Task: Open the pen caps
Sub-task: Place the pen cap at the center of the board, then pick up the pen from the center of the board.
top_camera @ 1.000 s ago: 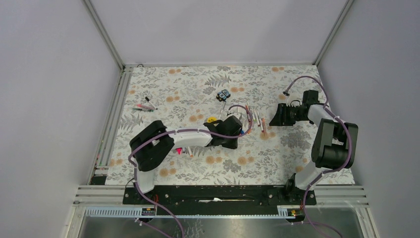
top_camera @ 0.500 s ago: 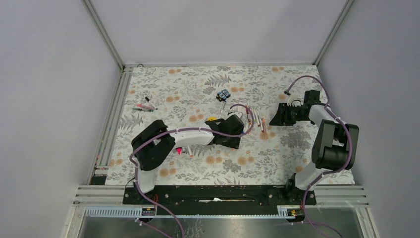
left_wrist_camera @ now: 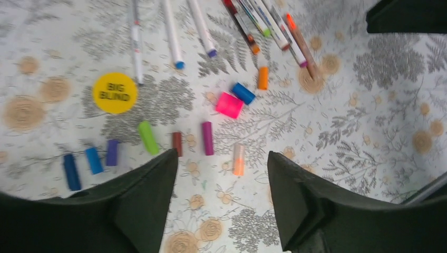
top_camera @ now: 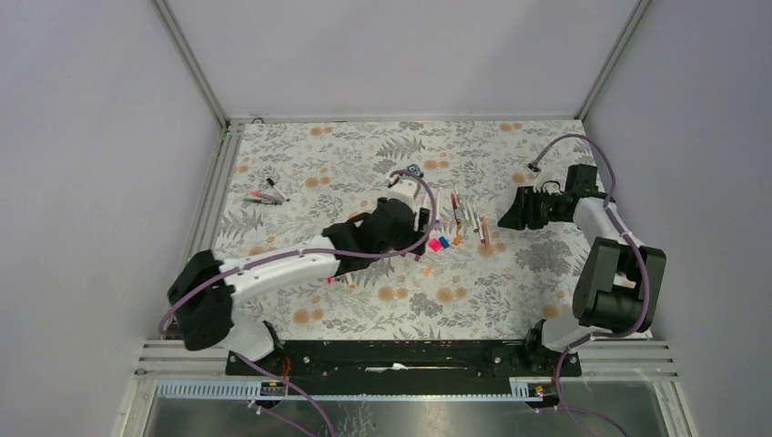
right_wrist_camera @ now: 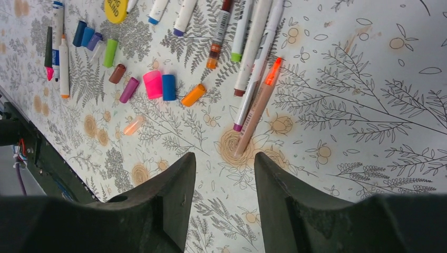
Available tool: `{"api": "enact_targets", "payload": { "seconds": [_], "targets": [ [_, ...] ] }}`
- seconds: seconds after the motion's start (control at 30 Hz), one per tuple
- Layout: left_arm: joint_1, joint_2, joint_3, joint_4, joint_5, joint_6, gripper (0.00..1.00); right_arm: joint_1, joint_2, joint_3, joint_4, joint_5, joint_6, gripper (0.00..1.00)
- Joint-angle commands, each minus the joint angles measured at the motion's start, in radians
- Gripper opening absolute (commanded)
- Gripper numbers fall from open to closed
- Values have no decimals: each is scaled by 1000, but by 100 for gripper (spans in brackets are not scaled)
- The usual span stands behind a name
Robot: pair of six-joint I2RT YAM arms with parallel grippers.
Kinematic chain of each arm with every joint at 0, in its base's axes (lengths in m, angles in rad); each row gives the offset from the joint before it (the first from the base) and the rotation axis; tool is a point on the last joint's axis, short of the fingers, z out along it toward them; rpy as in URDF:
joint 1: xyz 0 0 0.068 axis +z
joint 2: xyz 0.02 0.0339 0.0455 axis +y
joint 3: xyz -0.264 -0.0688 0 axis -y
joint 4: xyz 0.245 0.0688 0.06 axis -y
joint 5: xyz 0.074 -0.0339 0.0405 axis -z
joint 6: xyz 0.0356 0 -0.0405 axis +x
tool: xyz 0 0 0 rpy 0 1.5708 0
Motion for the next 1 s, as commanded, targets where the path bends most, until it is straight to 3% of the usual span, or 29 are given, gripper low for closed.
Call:
{"api": "enact_targets", "payload": {
  "seconds": [0.0,0.23,0.43,0.7,0.97],
  "targets": [
    [43,-143,-106,103,-144,103,74,-6,-84,-20,-11,-55,-29,52],
    [243,-351,-238,145,-102,95,97,-7,-232,-106,48,-67,-41,63],
    [438,-421,-263,120,-4,77,99,-14,-353,-193,113,-99,-63,79],
    [688,-338,-220,96,150,54,99,-20,-365,-193,113,-110,-63,85],
    [918,-146,-105,48,299,-26,99,-21,-371,-194,113,-112,-63,85]
  ]
}}
